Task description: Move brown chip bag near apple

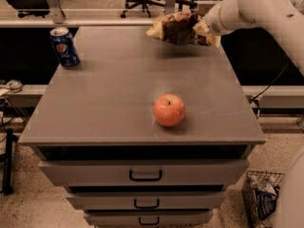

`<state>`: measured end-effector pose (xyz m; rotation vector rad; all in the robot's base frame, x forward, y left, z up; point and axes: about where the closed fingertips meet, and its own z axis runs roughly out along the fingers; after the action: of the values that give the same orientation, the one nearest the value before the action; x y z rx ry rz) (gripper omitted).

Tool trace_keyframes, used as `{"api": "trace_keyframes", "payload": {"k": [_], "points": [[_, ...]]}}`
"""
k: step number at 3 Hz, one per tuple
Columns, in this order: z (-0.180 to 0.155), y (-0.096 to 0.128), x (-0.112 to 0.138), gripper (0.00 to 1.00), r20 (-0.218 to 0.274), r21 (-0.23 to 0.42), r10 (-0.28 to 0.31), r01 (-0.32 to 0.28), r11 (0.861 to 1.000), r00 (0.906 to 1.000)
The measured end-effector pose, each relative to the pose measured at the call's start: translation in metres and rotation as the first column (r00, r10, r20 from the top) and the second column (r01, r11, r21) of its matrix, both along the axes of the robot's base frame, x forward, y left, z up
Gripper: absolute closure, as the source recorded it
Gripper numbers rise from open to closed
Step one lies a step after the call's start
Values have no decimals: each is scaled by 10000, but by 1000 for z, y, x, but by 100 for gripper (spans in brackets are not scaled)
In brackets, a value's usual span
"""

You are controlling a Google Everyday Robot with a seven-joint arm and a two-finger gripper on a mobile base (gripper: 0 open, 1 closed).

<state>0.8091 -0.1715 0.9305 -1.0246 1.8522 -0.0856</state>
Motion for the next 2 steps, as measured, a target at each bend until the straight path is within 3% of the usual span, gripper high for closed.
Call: {"api": "trace_keyframes", "payload": {"k": [1, 2], "points": [[39, 2, -30, 100, 549, -189, 243, -233, 9995, 9982], [39, 2, -30, 100, 549, -189, 245, -234, 9995, 9982]]}}
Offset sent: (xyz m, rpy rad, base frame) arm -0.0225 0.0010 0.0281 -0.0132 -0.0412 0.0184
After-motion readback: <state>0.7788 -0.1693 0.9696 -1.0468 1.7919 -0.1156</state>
